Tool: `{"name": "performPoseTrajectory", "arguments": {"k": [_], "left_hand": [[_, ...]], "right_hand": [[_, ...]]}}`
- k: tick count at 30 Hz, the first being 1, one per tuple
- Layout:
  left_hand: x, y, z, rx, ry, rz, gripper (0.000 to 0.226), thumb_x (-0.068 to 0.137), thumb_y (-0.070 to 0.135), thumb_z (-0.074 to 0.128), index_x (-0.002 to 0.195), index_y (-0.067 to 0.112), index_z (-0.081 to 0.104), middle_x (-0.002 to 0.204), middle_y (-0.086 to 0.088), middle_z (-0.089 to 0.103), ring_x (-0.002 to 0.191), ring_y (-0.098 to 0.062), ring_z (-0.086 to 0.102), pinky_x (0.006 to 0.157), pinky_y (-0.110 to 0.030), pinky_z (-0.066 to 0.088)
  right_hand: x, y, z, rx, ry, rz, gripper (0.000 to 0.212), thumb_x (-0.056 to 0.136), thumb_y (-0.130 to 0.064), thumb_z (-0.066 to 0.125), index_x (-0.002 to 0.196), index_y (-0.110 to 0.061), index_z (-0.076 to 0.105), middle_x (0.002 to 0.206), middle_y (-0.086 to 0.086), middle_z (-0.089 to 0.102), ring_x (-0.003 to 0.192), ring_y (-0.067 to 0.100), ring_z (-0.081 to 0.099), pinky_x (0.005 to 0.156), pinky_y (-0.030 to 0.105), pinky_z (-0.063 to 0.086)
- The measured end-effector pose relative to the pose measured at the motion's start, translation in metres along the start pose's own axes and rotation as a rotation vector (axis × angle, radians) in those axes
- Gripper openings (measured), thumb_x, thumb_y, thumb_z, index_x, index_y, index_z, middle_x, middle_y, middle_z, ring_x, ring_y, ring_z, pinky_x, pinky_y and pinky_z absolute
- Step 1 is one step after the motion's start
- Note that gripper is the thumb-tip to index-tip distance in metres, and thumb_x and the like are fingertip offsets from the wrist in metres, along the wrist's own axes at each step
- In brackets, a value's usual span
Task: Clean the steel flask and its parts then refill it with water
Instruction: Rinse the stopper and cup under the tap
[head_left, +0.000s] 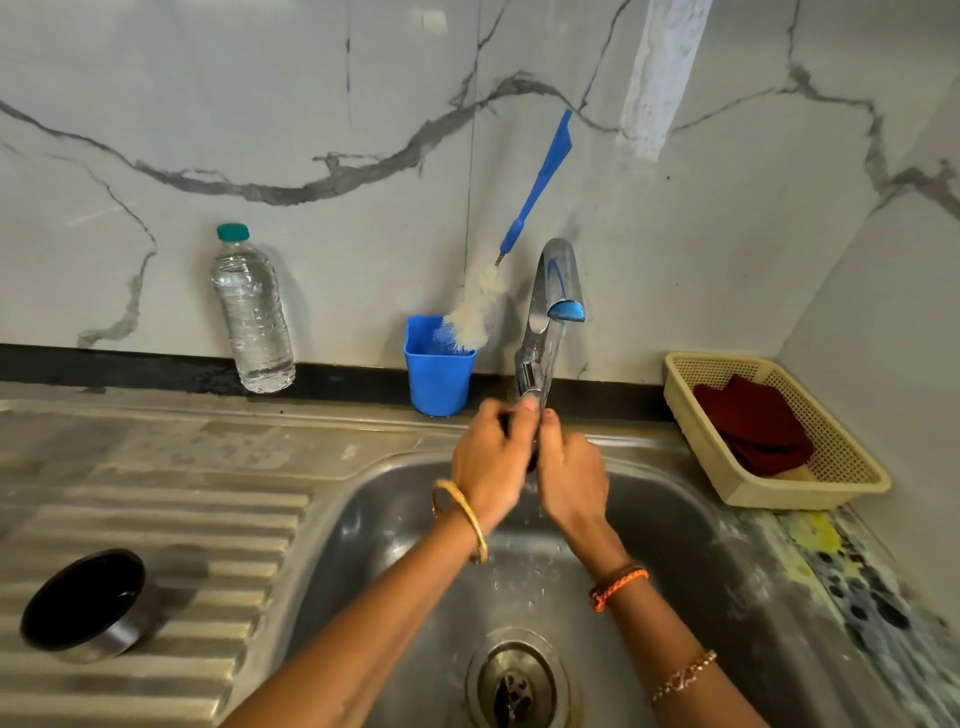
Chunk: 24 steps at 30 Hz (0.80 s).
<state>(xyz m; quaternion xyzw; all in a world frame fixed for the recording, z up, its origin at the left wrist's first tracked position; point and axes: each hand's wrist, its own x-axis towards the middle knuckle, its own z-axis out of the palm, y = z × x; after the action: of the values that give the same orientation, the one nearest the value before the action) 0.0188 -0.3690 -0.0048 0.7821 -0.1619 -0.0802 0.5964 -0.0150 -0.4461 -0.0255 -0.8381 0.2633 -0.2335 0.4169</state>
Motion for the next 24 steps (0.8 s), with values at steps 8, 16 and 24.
{"name": "performPoseTrajectory", "arguments": {"k": [8,16,24], "left_hand": [[0.018,-0.016,-0.005,0.501,-0.012,0.893,0.029,0.091,0.033,0.037,0.096,0.012,0.056,0.086,-0.005,0.063,0.059,-0.021,0.060,0.049,-0.028,0.050],[0.011,0.020,0.016,0.279,-0.032,0.227,0.035,0.098,0.045,0.030,0.081,0.019,0.046,0.076,0.000,0.053,0.067,-0.014,0.051,0.064,-0.027,0.034],[0.019,-0.014,-0.015,0.668,-0.018,1.060,0.049,0.083,0.051,0.044,0.111,0.014,0.056,0.102,-0.003,0.064,0.072,-0.020,0.059,0.051,-0.025,0.047]], "right_hand": [[0.004,-0.018,-0.019,0.684,-0.441,0.649,0.065,0.095,-0.055,0.026,0.046,-0.016,0.043,0.033,-0.003,0.040,0.027,0.006,0.034,0.030,0.012,0.023],[0.002,-0.006,-0.006,0.586,0.179,0.296,0.047,0.097,-0.026,0.038,0.055,-0.013,0.053,0.056,0.005,0.053,0.058,0.018,0.048,0.056,0.031,0.037],[0.012,-0.001,-0.019,0.804,-0.629,0.804,0.068,0.089,-0.057,0.026,0.034,-0.019,0.039,0.028,-0.007,0.028,0.022,0.004,0.024,0.032,0.008,0.016]]}}
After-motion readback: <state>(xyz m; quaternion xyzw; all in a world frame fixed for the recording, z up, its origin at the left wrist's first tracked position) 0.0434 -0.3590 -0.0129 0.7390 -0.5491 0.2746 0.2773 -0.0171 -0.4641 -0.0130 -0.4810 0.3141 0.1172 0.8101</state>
